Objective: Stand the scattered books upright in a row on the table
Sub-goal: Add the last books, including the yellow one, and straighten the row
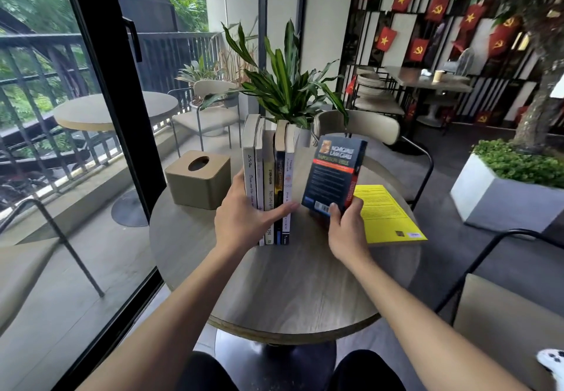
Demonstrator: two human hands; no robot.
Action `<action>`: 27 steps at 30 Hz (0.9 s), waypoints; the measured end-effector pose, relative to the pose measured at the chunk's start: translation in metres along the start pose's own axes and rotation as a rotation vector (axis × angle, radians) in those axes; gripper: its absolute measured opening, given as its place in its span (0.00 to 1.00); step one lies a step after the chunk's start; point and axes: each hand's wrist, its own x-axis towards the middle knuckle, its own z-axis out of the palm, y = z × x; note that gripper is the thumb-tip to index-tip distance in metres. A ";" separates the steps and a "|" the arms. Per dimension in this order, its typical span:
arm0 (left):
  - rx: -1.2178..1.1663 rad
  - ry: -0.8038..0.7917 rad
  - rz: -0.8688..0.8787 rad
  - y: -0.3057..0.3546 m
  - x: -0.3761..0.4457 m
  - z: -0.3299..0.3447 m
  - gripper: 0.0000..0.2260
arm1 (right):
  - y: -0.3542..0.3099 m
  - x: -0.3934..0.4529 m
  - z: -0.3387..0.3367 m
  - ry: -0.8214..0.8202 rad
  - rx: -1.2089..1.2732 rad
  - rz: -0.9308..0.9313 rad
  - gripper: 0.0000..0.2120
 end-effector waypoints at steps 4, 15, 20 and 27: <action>0.014 -0.006 0.000 0.000 0.001 0.000 0.44 | 0.001 -0.010 0.009 0.023 -0.177 -0.158 0.16; 0.035 -0.021 -0.008 -0.004 0.002 0.002 0.46 | -0.004 -0.025 0.011 -0.169 -0.193 -0.299 0.24; 0.021 -0.029 0.008 -0.004 0.002 0.001 0.45 | -0.008 -0.026 0.008 -0.312 -0.078 -0.242 0.25; -0.059 -0.126 0.018 -0.013 -0.003 0.002 0.47 | -0.015 -0.017 0.002 -0.478 0.061 -0.200 0.45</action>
